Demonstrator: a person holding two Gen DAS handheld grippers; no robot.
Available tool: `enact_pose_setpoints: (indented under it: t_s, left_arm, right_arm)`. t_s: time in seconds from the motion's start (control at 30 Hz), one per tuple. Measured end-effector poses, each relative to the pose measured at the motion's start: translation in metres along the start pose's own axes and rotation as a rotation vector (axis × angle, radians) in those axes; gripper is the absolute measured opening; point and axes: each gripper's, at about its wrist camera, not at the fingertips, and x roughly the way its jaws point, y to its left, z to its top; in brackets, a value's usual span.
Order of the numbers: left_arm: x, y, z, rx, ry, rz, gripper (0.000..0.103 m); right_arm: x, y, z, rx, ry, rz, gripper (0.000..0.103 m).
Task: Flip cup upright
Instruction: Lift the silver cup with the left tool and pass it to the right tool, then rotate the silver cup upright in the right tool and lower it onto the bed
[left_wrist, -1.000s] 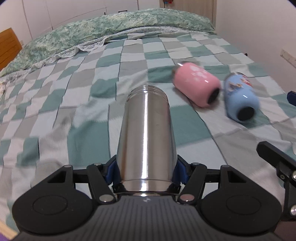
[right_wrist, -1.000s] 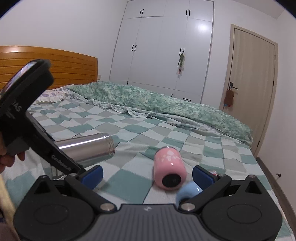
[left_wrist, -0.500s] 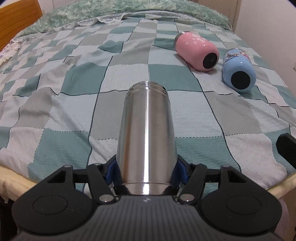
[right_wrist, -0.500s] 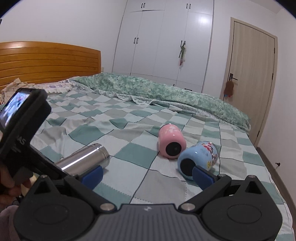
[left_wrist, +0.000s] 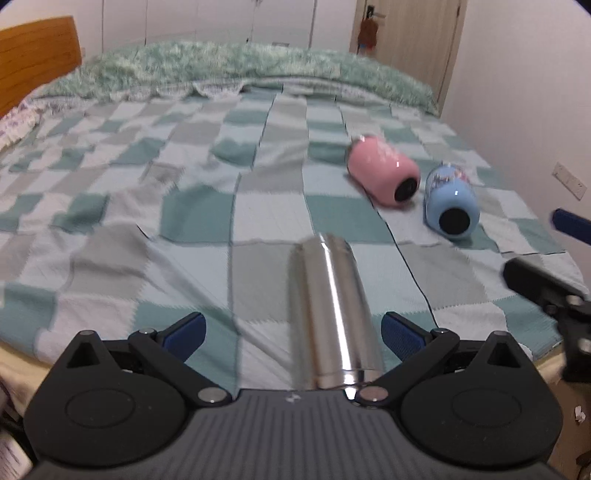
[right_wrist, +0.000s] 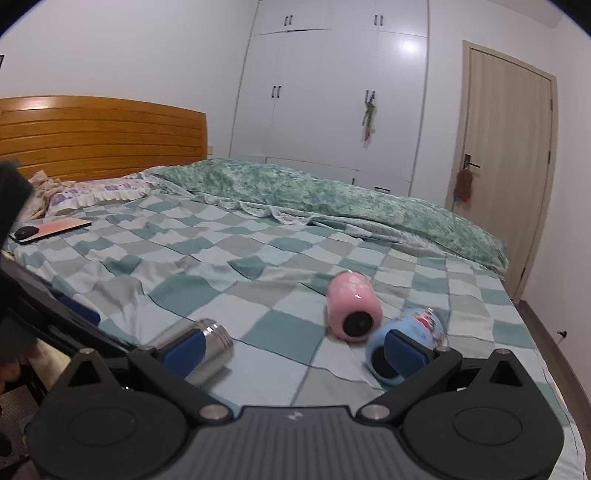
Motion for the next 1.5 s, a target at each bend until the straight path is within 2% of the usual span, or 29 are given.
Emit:
enact_pose_setpoints:
  t_s: [0.23, 0.33, 0.47, 0.7, 0.87, 0.93, 1.0, 1.07, 1.2, 1.4, 1.5]
  left_arm:
    - [-0.012, 0.040, 0.008, 0.067, -0.055, 0.025, 0.103]
    - [-0.009, 0.055, 0.007, 0.099, -0.079, 0.014, 0.103]
    - [0.001, 0.073, 0.004, 0.106, -0.088, -0.009, 0.103]
    - [0.024, 0.096, -0.003, 0.093, -0.066, -0.019, 0.103]
    - [0.033, 0.107, -0.005, 0.095, -0.061, -0.016, 0.103]
    - [0.036, 0.110, -0.005, 0.090, -0.055, -0.008, 0.103]
    - [0.039, 0.113, -0.004, 0.080, -0.050, -0.002, 0.103]
    - [0.040, 0.115, -0.004, 0.077, -0.048, -0.006, 0.103]
    - [0.038, 0.116, -0.007, 0.088, -0.054, -0.018, 0.103]
    - [0.033, 0.115, -0.008, 0.076, -0.070, -0.033, 0.103]
    - [0.030, 0.114, -0.008, 0.079, -0.078, -0.026, 0.103]
  right_arm:
    - [0.042, 0.034, 0.016, 0.013, 0.097, 0.011, 0.103]
    - [0.061, 0.047, 0.022, 0.041, 0.146, 0.028, 0.103]
    - [0.089, 0.062, 0.026, 0.077, 0.234, 0.037, 0.103]
    - [0.152, 0.064, 0.015, 0.262, 0.453, 0.077, 0.103]
    - [0.178, 0.065, 0.003, 0.322, 0.529, 0.087, 0.095]
    - [0.185, 0.064, 0.000, 0.356, 0.554, 0.104, 0.087]
    - [0.191, 0.062, -0.004, 0.395, 0.572, 0.125, 0.085]
    - [0.190, 0.056, -0.008, 0.446, 0.554, 0.164, 0.070]
    - [0.175, 0.047, -0.002, 0.485, 0.473, 0.187, 0.066]
    - [0.144, 0.041, 0.018, 0.464, 0.261, 0.196, 0.064]
    - [0.135, 0.046, 0.030, 0.413, 0.153, 0.201, 0.064]
